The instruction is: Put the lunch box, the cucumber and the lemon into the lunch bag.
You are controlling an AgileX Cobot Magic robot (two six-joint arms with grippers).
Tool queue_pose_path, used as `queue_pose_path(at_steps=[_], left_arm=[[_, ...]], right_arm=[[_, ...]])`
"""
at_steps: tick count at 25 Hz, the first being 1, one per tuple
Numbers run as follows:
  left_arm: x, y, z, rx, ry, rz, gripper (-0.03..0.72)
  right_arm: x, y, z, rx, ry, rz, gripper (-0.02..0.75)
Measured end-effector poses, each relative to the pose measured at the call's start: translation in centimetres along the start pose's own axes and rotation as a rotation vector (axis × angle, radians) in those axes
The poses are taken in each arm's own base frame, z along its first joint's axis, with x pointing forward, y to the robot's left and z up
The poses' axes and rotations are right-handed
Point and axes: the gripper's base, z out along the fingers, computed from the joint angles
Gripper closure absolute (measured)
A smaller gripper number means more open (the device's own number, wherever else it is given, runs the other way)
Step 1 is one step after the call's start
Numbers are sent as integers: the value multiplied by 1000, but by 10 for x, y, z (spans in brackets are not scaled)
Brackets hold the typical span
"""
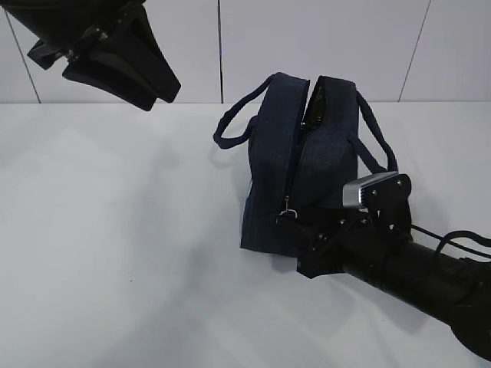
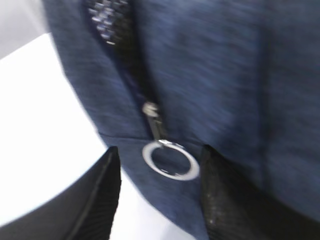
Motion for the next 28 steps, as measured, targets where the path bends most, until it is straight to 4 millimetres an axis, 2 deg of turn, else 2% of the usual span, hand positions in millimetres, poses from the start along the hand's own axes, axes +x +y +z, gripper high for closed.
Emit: queue_pose_path(at_steps=[3, 14, 20, 28], left_arm=[[0, 0, 0, 2, 0, -1, 449], [0, 0, 0, 2, 0, -1, 449], [0, 0, 0, 2, 0, -1, 449], [0, 0, 0, 4, 0, -1, 449]], right_arm=[[-3, 4, 4, -50, -3, -9, 331], [-1, 3, 5, -43, 31, -5, 331], [7, 0, 5, -15, 119, -6, 331], [3, 2, 5, -30, 72, -3, 331]])
